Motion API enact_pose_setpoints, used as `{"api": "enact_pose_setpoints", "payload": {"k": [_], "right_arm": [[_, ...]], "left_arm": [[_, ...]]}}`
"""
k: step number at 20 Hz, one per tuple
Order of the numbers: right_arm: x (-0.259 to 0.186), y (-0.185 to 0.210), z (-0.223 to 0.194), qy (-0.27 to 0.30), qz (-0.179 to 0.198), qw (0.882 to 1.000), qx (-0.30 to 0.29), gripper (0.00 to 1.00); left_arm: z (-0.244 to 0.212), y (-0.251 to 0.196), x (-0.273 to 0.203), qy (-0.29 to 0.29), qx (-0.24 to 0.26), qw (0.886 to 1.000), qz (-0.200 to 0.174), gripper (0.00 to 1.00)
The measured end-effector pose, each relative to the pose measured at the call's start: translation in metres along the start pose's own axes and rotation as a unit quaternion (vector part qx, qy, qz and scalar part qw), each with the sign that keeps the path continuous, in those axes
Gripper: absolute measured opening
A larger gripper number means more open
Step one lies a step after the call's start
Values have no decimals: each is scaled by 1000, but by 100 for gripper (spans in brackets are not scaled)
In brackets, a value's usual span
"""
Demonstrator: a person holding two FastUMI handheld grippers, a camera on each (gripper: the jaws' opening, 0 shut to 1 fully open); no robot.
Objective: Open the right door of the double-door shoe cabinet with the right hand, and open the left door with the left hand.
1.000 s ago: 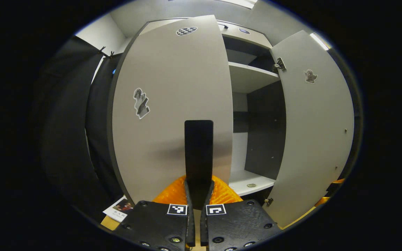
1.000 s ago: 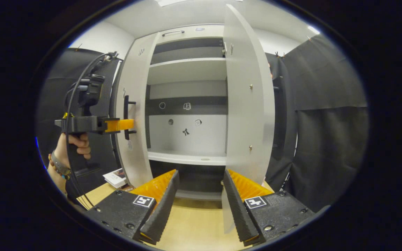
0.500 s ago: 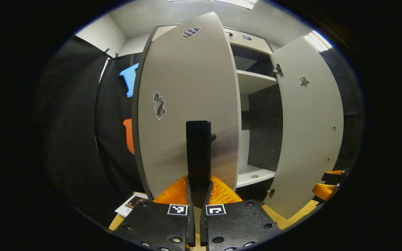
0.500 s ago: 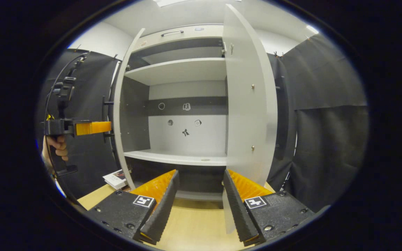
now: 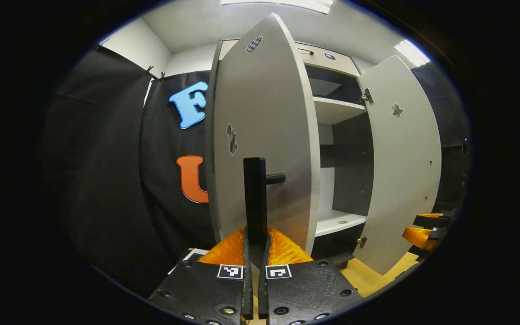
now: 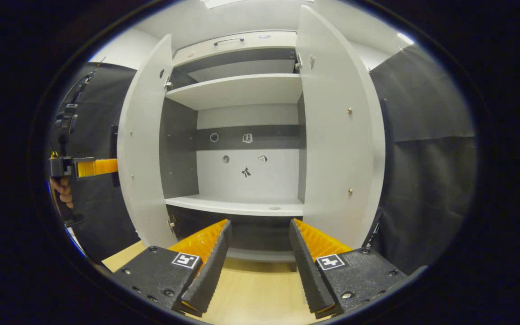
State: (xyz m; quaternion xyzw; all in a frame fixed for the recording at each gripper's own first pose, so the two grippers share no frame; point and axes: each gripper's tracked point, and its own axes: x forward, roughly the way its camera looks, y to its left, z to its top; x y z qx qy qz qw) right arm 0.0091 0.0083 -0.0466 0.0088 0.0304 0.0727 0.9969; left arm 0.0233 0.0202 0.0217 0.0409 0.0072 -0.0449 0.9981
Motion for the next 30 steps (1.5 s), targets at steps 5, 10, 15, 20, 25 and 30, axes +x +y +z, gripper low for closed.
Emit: {"api": "enact_pose_setpoints", "payload": {"k": [5, 10, 15, 20, 25, 30], "right_arm": [[3, 7, 3, -4, 0, 1000, 1, 84], [4, 7, 4, -10, -5, 1000, 3, 80], [5, 1, 1, -4, -16, 1000, 2, 80], [3, -6, 4, -8, -26, 1000, 2, 80], [0, -14, 6, -7, -37, 999, -5, 80], [7, -25, 7, -3, -44, 999, -12, 80]], "left_arm": [[-2, 27, -9, 0, 4, 1000, 24, 4], [-9, 49, -14, 1, -9, 1000, 21, 3], [-16, 99, -16, -8, -20, 999, 48, 0], [-14, 102, -14, -24, -49, 999, -1, 4], [-11, 100, -46, -35, -79, 996, -19, 2], [27, 41, -83, -81, -112, 988, -74, 0]]}}
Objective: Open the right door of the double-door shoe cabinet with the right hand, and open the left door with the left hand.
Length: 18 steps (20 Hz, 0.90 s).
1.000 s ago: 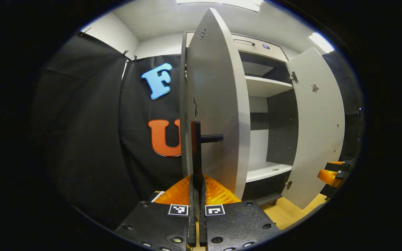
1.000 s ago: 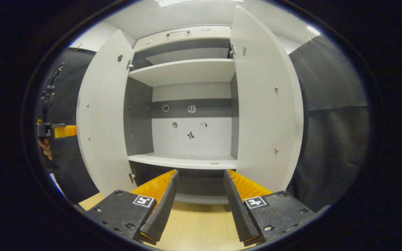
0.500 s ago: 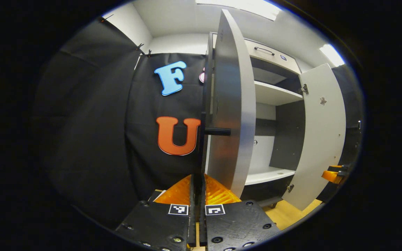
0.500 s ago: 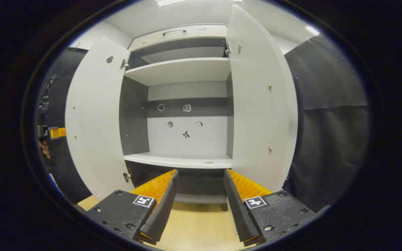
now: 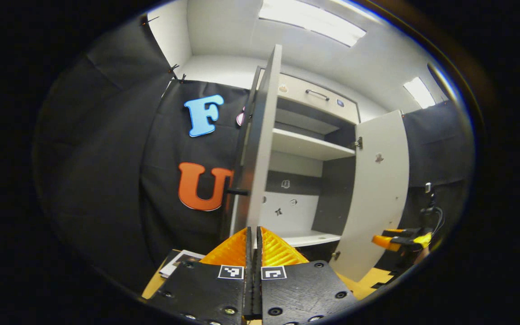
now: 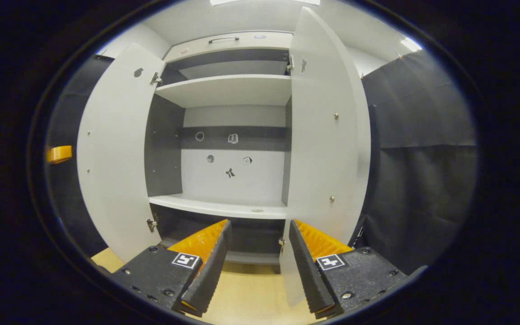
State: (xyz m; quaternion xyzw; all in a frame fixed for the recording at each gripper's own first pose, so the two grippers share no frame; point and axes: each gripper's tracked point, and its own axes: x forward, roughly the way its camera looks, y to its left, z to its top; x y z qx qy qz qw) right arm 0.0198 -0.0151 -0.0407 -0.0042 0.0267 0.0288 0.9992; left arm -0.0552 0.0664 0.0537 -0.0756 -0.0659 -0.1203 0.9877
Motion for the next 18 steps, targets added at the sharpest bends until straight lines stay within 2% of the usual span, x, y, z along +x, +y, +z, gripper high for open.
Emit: {"api": "enact_pose_setpoints", "payload": {"k": [2, 4, 5, 7, 10, 11, 12, 13, 16, 17, 18], "right_arm": [[3, 0, 0, -3, -9, 1000, 0, 80], [1, 6, -3, -3, -9, 1000, -14, 84], [-1, 10, -5, 0, -3, 1000, -17, 80], [-4, 17, -11, 4, 11, 1000, -14, 80], [-11, 20, -20, 9, 22, 1000, -1, 80], [-12, 18, -22, 12, 24, 1000, 0, 80], [-14, 15, -23, 12, 22, 1000, 0, 80], [-15, 11, -22, 11, 20, 1000, -1, 84], [-16, 2, -18, 2, 13, 1000, 2, 80], [-15, 0, -15, -1, 12, 1000, 3, 84], [-15, -3, -14, -3, 10, 1000, 4, 80]], "left_arm": [[-13, -1, 10, -2, 17, 999, 50, 0], [-36, 4, 23, 9, 64, 991, 118, 0], [-49, -4, 31, 21, 82, 989, 125, 0], [-69, -32, 48, 36, 98, 989, 109, 1], [-93, -73, 60, 55, 44, 996, 58, 3], [-97, -84, 63, 58, 25, 997, 47, 8], [-100, -90, 68, 57, 12, 997, 49, 16], [-101, -90, 71, 53, 6, 997, 51, 35], [-100, -91, 74, 44, 4, 998, 50, 61], [-100, -90, 74, 43, 10, 998, 52, 82], [-101, -87, 73, 45, 19, 997, 58, 89]]}}
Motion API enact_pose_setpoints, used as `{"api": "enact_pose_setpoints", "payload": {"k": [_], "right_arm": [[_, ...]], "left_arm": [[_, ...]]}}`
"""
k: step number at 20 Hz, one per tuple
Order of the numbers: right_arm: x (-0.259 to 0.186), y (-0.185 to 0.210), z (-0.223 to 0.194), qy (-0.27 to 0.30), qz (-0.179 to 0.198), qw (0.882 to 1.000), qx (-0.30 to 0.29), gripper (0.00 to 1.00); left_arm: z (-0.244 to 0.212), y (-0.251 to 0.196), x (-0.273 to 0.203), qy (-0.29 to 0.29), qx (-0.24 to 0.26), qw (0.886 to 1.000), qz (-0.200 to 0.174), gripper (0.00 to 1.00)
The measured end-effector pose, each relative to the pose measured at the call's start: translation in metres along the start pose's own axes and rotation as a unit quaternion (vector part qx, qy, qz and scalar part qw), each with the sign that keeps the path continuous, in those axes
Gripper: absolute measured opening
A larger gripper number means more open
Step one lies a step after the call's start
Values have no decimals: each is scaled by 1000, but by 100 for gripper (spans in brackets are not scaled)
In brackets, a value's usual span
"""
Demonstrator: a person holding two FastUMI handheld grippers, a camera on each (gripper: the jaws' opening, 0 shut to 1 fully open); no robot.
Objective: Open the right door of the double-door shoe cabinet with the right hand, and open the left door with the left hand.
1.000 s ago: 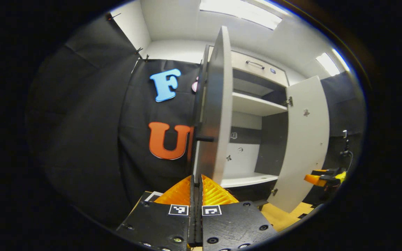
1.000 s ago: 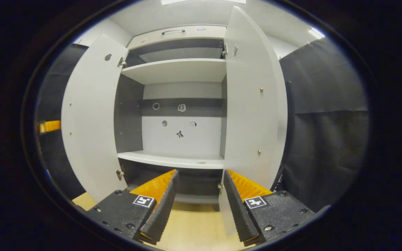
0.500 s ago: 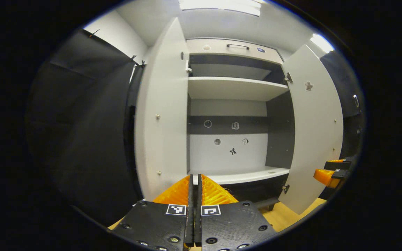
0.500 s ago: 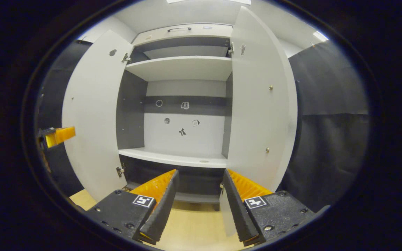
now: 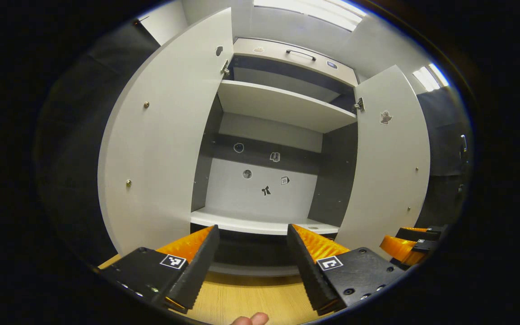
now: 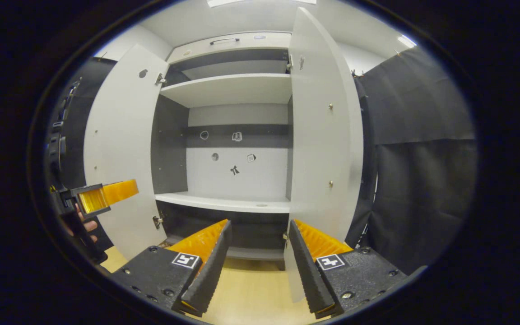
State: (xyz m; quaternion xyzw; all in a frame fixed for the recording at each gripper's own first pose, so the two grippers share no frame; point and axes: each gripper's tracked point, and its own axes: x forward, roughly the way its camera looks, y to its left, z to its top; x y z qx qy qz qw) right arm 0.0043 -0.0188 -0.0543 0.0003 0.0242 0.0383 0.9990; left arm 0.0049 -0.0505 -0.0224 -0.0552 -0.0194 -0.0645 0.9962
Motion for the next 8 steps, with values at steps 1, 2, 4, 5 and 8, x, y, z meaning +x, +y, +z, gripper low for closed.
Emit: {"api": "enact_pose_setpoints", "payload": {"k": [1, 2, 4, 5, 8], "right_arm": [[0, -2, 1, -1, -2, 1000, 0, 84], [1, -4, 2, -3, -3, 1000, 0, 84], [3, -6, 3, -6, -5, 1000, 2, 84], [4, -6, 3, -7, -5, 1000, 5, 80], [6, -2, 2, -5, 1, 1000, 13, 80]], "left_arm": [[-1, 3, -1, 1, 11, 1000, 7, 91], [0, 4, -2, -1, 22, 1000, 11, 92], [3, 3, -4, -7, 42, 999, 13, 93], [4, 3, -5, -8, 47, 999, 14, 92], [4, 1, -6, -8, 46, 999, 10, 92]]}}
